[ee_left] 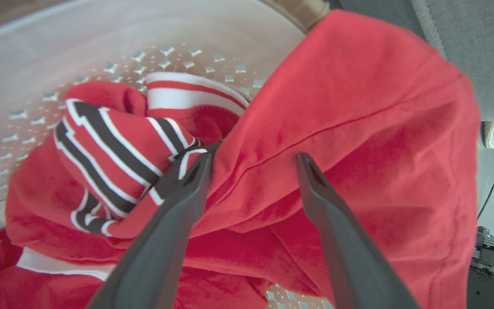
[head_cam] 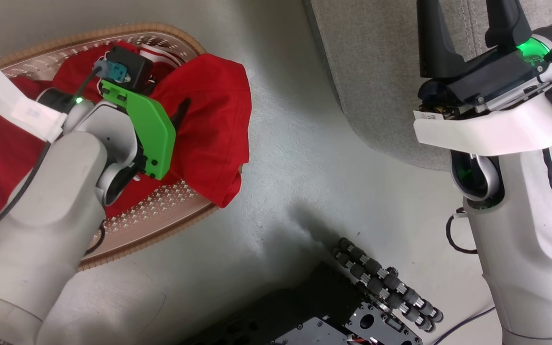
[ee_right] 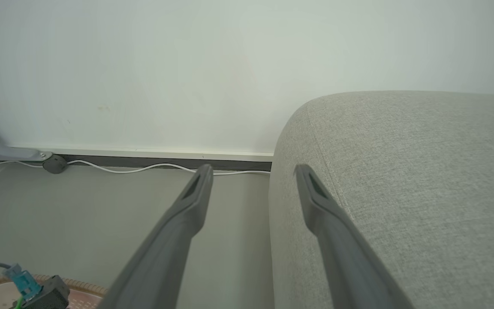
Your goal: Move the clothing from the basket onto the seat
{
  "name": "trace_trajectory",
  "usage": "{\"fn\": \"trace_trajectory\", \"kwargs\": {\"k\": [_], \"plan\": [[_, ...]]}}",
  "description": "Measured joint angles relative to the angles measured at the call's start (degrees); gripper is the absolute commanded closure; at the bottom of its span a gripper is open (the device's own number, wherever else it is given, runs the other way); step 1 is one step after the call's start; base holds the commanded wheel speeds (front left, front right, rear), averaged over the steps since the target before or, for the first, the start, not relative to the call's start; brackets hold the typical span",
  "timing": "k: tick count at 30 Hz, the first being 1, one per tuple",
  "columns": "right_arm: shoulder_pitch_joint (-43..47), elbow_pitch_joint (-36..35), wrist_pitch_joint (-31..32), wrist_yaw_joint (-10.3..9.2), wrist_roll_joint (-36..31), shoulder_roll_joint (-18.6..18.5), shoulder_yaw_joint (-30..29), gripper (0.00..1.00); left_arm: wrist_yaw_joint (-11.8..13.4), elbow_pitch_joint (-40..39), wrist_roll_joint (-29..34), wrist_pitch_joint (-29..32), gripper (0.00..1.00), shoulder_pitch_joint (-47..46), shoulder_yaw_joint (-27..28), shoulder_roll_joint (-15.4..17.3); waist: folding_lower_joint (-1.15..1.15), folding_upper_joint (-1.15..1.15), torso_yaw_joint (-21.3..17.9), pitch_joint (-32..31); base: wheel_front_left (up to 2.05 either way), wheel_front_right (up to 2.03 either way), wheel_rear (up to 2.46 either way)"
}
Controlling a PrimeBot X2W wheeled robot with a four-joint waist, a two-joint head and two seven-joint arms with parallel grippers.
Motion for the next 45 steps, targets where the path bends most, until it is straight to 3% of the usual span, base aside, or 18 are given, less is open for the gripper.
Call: {"fn": "trace_trajectory", "kwargs": {"k": [6,20,21,22,23,30,38,45], "plan": [[0.2,0.0,0.0,0.05,0.0,0.0,0.3,0.00,0.0,-0.6,-0.9,0.5,0.00,-2.2,-1.1,2.2,0.00,0.00,0.1,0.3,0.00,0.00,0.00],[0.6,0.0,0.0,0.23,0.7,0.0,0.3,0.00,0.0,-2.5,-6.5,1.2,0.00,-2.5,-5.0,2.9,0.00,0.00,0.1,1.2,0.00,0.00,0.00],[0.6,0.0,0.0,0.23,0.7,0.0,0.3,0.00,0.0,-2.6,-6.6,1.2,0.05,-2.5,-5.2,3.1,0.00,0.00,0.1,1.2,0.00,0.00,0.00],[0.6,0.0,0.0,0.23,0.7,0.0,0.3,0.00,0.0,-2.8,-6.8,1.1,0.61,-2.5,-5.5,3.1,0.00,0.00,0.2,1.3,0.00,0.00,0.00],[0.6,0.0,0.0,0.23,0.7,0.0,0.3,0.00,0.0,-3.1,-7.1,1.0,1.00,-2.6,-5.7,3.2,0.00,0.00,0.2,1.3,0.00,0.00,0.00],[0.6,1.0,0.0,0.54,0.8,0.1,-1.0,0.00,0.0,-4.2,-9.0,-2.3,1.00,-2.6,-8.7,3.1,0.00,0.00,0.6,0.7,0.00,0.00,0.00],[1.1,1.9,0.0,0.54,-2.6,-0.1,-5.2,0.00,0.0,-7.0,-9.4,-13.2,1.00,-1.8,-9.3,1.0,0.00,0.00,2.9,-3.4,0.00,0.00,0.00],[2.6,2.1,0.0,0.54,-3.7,-2.1,-9.1,0.00,0.0,-7.0,-9.3,-24.8,1.00,2.0,-4.8,1.2,0.00,0.00,6.9,-7.8,0.00,0.00,0.00]]}}
